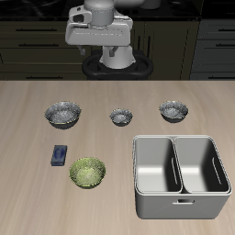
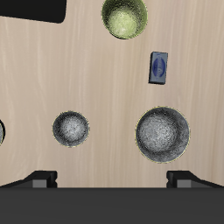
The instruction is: Place the green bowl in the left side of the drainer
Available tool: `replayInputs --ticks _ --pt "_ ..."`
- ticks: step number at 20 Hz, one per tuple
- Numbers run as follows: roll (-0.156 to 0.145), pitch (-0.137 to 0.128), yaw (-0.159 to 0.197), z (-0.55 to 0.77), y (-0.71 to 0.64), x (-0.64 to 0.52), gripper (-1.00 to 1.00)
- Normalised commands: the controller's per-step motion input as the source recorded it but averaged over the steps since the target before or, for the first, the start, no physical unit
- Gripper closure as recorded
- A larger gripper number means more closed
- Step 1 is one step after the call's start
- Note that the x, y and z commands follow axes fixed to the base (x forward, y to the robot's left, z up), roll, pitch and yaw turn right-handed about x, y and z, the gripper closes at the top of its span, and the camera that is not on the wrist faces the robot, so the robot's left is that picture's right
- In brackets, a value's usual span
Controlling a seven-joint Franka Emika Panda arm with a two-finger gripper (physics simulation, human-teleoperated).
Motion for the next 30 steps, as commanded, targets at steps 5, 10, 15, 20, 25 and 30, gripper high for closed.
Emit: replayInputs --ticks 5,10,15,20,25,30 --pt "-0.014 -0.002 -0.008 0.04 -0.31 0.11 -1.0" --pt "-0.043 -0.019 -0.022 0.09 -0.39 0.13 -1.0" --pt "-0.018 -0.006 0.004 0.05 -0.22 0.14 -1.0" --pt "-0.009 -0.011 -0.02 0.13 -0.31 0.18 -1.0" --pt "0.022 0.009 -0.027 0.1 -0.38 0.19 -1.0" --pt "-0.011 -0.004 0.024 0.06 -0.36 0.17 -1.0"
